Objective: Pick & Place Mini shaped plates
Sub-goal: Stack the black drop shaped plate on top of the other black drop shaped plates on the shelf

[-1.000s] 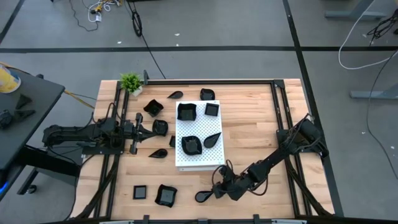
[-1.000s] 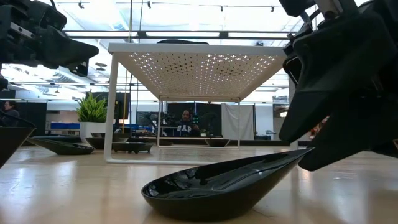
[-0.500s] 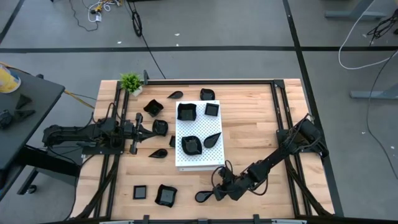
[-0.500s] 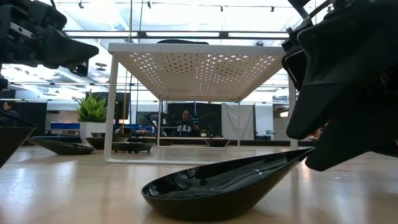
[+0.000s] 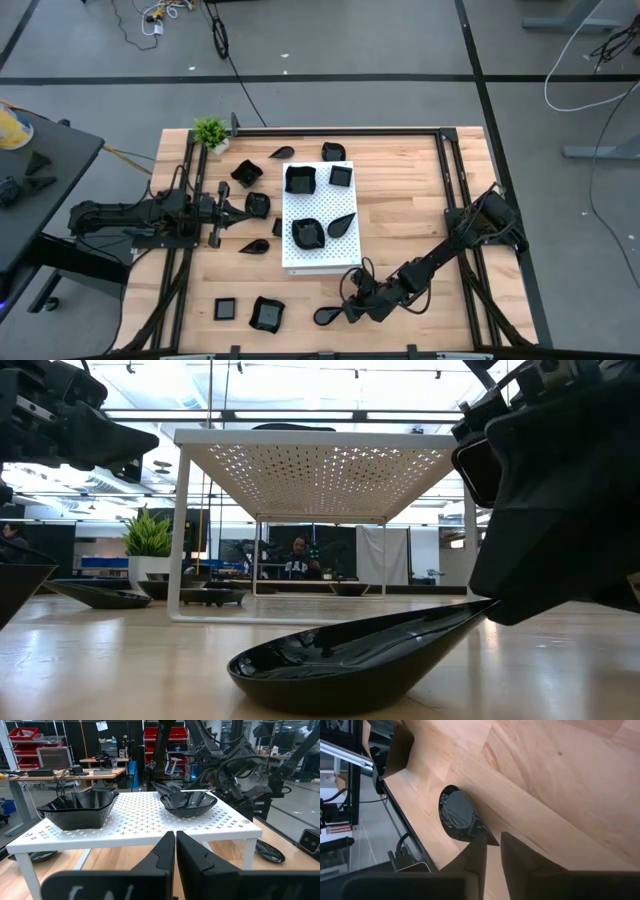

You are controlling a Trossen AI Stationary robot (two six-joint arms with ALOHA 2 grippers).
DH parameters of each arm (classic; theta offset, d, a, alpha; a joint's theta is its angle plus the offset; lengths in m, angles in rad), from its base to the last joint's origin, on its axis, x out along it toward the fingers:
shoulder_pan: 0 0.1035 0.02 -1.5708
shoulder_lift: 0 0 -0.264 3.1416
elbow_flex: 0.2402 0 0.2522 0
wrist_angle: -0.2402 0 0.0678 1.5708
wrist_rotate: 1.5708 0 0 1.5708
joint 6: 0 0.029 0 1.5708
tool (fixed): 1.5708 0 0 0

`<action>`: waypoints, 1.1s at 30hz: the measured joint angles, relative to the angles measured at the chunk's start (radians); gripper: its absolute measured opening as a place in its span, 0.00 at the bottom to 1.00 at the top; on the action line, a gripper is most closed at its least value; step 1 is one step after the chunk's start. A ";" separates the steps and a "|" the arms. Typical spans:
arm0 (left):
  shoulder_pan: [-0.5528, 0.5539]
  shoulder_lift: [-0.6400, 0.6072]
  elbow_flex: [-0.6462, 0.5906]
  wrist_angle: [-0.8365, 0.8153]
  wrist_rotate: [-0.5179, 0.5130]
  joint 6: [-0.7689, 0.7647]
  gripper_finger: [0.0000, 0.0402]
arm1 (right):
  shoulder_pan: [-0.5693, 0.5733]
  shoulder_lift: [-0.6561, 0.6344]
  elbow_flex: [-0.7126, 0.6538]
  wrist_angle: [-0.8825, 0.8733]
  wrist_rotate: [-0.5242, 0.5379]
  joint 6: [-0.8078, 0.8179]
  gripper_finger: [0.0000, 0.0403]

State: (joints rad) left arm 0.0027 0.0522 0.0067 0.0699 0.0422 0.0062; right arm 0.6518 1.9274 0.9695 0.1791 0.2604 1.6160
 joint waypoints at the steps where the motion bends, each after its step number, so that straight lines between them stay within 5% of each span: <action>1: 0.000 0.000 0.000 0.000 0.000 0.000 0.05 | 0.000 0.000 0.000 0.000 0.000 -0.002 0.14; 33: 0.000 0.000 0.000 0.000 0.000 0.000 0.05 | 0.002 0.000 0.000 0.090 0.005 -0.002 0.01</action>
State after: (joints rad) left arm 0.0027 0.0521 0.0069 0.0700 0.0420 0.0061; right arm 0.6540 1.9274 0.9695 0.2696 0.2651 1.6138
